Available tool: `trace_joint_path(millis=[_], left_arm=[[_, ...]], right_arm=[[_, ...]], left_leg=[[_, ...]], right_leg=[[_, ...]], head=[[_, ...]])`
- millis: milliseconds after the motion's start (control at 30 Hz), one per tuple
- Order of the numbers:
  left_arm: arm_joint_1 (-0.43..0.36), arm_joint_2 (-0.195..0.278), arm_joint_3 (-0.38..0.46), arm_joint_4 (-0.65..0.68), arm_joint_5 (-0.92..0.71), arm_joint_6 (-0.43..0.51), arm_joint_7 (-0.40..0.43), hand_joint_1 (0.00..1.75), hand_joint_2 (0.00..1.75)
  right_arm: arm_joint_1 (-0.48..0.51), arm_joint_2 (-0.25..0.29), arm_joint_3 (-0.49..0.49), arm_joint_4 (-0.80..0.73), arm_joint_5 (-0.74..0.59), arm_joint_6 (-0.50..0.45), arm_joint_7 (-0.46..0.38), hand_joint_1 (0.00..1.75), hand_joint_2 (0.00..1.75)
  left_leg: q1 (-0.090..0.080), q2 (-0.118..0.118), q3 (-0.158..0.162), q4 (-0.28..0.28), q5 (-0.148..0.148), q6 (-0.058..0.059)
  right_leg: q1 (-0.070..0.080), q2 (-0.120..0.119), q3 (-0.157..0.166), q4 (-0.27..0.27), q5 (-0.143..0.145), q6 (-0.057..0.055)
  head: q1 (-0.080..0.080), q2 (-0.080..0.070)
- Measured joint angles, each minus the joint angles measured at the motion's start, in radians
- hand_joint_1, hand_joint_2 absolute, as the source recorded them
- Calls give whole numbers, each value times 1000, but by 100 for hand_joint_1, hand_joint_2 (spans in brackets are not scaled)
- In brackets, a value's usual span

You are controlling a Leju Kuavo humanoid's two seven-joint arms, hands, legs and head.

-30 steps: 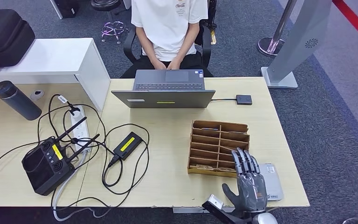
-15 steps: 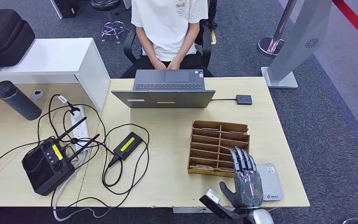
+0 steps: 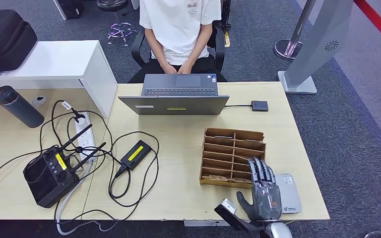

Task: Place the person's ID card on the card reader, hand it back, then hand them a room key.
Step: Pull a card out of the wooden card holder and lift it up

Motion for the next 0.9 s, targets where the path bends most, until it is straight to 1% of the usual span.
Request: trace_joint_path(millis=[267, 667, 900], left_arm=[[0, 0, 0, 0, 1, 0, 0, 0, 175], [0, 0, -5, 0, 1, 0, 0, 0, 175], [0, 0, -6, 0, 1, 0, 0, 0, 175]], right_arm=[[-6, -4, 2, 0, -20, -13, 0, 175, 175], [-23, -9, 19, 0, 1, -14, 33, 175, 175], [-19, -12, 26, 0, 1, -14, 36, 175, 175]], left_leg=[[0, 0, 0, 0, 0, 0], [0, 0, 1, 0, 0, 0], [0, 0, 1, 0, 0, 0]], right_leg=[[0, 0, 0, 0, 0, 0], [0, 0, 1, 0, 0, 0], [0, 0, 1, 0, 0, 0]], head=[[0, 0], [0, 0], [0, 0]])
